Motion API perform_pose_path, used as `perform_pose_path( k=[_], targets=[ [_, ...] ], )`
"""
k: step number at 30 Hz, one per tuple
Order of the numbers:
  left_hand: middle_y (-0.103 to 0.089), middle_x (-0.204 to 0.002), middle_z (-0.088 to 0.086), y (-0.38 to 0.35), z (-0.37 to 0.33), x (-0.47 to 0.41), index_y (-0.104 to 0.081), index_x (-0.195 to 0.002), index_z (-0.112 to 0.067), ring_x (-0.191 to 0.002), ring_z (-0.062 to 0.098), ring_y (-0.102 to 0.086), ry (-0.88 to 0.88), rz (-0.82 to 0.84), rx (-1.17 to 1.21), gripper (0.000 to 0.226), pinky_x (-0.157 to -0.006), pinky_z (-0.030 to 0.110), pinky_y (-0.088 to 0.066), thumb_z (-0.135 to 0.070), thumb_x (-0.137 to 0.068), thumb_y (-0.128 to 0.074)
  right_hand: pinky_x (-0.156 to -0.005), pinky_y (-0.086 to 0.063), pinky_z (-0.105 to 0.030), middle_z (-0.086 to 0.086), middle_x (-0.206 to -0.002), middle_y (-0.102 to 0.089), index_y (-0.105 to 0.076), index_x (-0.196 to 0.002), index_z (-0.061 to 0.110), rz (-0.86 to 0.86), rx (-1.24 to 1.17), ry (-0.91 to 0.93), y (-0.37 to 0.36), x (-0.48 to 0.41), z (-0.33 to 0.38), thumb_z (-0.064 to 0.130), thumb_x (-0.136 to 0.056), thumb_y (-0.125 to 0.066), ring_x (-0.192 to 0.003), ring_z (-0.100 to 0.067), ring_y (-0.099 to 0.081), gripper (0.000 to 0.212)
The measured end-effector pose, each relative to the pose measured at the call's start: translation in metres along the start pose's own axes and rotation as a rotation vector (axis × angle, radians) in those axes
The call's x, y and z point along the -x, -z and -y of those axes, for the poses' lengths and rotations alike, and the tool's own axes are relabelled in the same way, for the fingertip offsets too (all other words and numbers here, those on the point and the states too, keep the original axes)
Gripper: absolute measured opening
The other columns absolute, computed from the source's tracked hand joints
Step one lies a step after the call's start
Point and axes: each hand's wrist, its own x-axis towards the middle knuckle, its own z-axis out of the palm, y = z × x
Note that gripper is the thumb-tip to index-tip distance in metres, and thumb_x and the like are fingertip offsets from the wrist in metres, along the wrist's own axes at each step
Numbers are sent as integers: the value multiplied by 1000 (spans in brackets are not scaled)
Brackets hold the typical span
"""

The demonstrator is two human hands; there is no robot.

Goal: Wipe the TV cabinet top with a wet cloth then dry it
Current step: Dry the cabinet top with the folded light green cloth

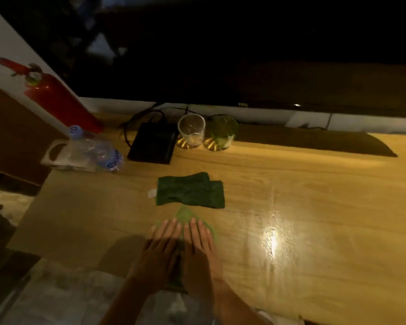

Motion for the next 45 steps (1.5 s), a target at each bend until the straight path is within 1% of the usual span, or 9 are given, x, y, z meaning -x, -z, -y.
perform_pose_path(
  k=[6, 11, 15, 21, 27, 30, 40, 42, 45],
  targets=[
    [-25, -161, 15, -28, -13, 1, -28, -153, -8, -149, 32, -20, 1, -118, -4, 59, -116, 58, -21, -34, -100, -31, -114, -34, -39, -8, -151, -42, -45, -145, 21, -52, 119, -33, -13, 12, -23, 50, -95, -39, -141, -23, -37, 58],
    [-18, -162, 17, -31, -115, -4, -21, -154, -9, -150, 34, -13, 98, -50, 23, 58, -118, 58, -17, -35, -102, -15, -116, 19, -44, -12, -160, 19, 12, -152, 16, -31, 91, -136, -14, 66, -68, 39, -102, -11, -144, -26, 28, 60],
    [-8, -163, 12, -30, -213, -14, -16, -155, -10, -151, 31, -5, 169, 9, 86, 62, -119, 53, -8, -38, -101, -6, -119, 14, -44, -17, -160, 15, 3, -154, 7, -68, 122, -278, -1, 126, -115, 36, -103, -12, -145, -32, 25, 61],
    [-6, -163, 10, -31, -300, -13, -12, -155, -12, -150, 30, -3, 161, 55, 91, 61, -117, 51, -6, -40, -101, -12, -116, -9, -45, -21, -158, -13, -23, -150, -1, -97, 77, -318, 8, 192, -170, 33, -102, -9, -147, -37, -9, 60],
    [7, -164, 6, -35, -331, -33, 1, -155, -16, -150, 25, 10, 155, 103, 68, 62, -119, 50, 2, -43, -100, -6, -121, 8, -42, -10, -156, 32, 25, -149, 16, -68, 83, -321, 12, 203, -223, 46, -97, 9, -143, -25, 31, 62],
    [12, -163, 5, -32, -335, -66, 5, -155, -17, -149, 23, 15, 158, 70, 69, 63, -120, 49, 6, -45, -99, 0, -120, 12, -40, -10, -153, 39, 30, -146, 16, -81, 97, -309, 27, 181, -244, 46, -97, 10, -141, -23, 37, 62],
    [15, -164, 4, -8, -302, -284, 9, -155, -20, -149, 20, 18, 101, -57, 61, 64, -121, 48, 8, -50, -99, 4, -119, 11, -38, -10, -158, 29, 22, -149, 19, -186, 161, -346, 109, 9, -349, 46, -97, 4, -144, -22, 28, 61],
    [1, -166, 5, 1, -295, -330, -1, -157, -19, -152, 23, 6, 105, -77, 56, 64, -122, 48, 3, -48, -100, 0, -121, 4, -39, -13, -162, 14, 11, -154, 16, -190, 192, -336, 132, -27, -369, 45, -98, 1, -149, -26, 14, 64],
    [-44, -150, 10, 17, -288, -381, -38, -146, -17, -139, 30, -36, 107, -86, 6, 57, -119, 52, -17, -42, -100, -16, -118, -23, -45, -18, -153, -36, -31, -148, 12, -207, 267, -320, 163, -67, -391, 42, -99, -12, -140, -33, -33, 61]
  ],
)
